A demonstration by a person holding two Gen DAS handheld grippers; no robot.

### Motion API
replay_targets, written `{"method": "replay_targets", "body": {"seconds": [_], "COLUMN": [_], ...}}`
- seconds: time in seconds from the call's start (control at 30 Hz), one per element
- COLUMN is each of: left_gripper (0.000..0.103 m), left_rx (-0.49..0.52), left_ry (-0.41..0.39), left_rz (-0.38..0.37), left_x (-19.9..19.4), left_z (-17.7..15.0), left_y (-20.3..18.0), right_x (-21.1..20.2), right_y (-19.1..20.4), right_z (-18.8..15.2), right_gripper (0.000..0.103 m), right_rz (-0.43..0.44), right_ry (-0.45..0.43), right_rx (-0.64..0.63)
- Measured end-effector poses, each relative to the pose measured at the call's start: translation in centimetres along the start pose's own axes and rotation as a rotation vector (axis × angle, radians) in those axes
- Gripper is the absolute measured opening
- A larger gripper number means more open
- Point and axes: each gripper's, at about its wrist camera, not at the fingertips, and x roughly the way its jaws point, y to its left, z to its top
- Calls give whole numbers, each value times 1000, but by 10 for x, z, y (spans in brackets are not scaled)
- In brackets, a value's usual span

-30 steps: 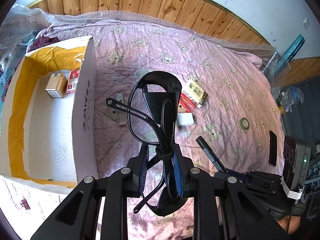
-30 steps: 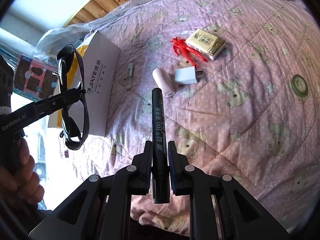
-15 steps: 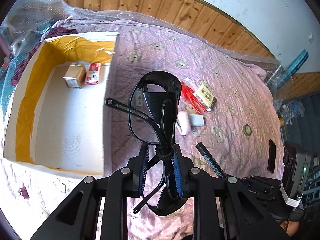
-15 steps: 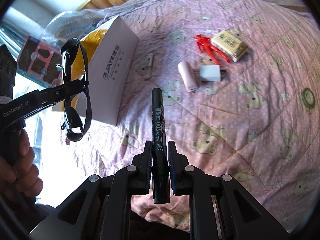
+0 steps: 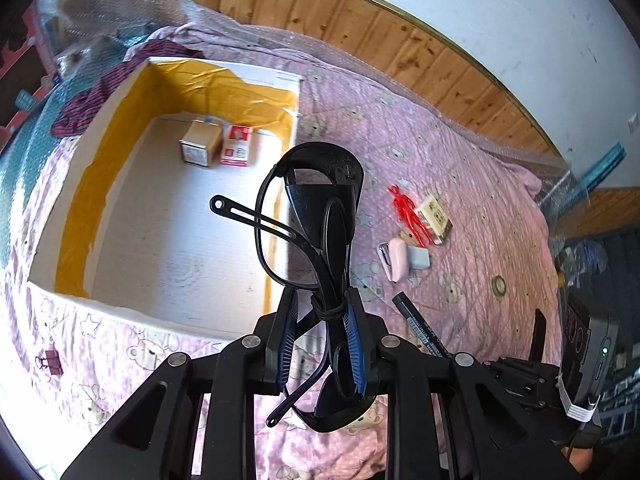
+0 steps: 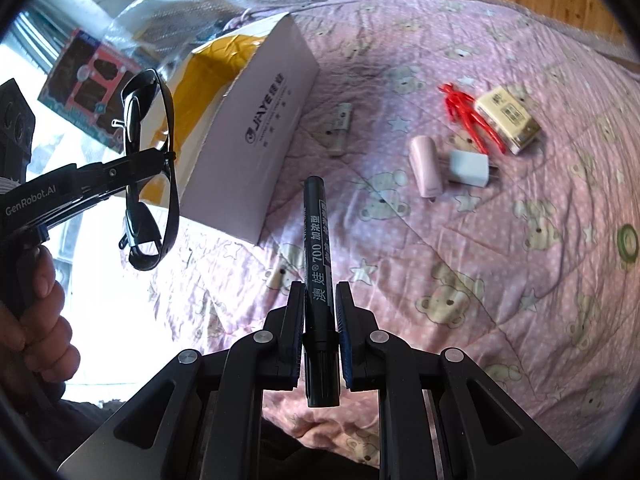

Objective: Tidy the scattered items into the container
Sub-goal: 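Lift and carry the glasses and marker over the white box with both tools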

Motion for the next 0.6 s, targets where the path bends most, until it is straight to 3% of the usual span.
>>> {"method": "replay_targets", "body": {"seconds": [0.6], "left_gripper": [25], "left_rx": [-70], "left_ry": [-79], "left_rz": [50], "left_x": [-31], "left_z": [7], "left_y": [47], "right_x": [8], "right_y": [55], "right_z": [32], "right_gripper": [16], "right_rz": [36], "right_ry": [4], "right_rx": [-137]}}
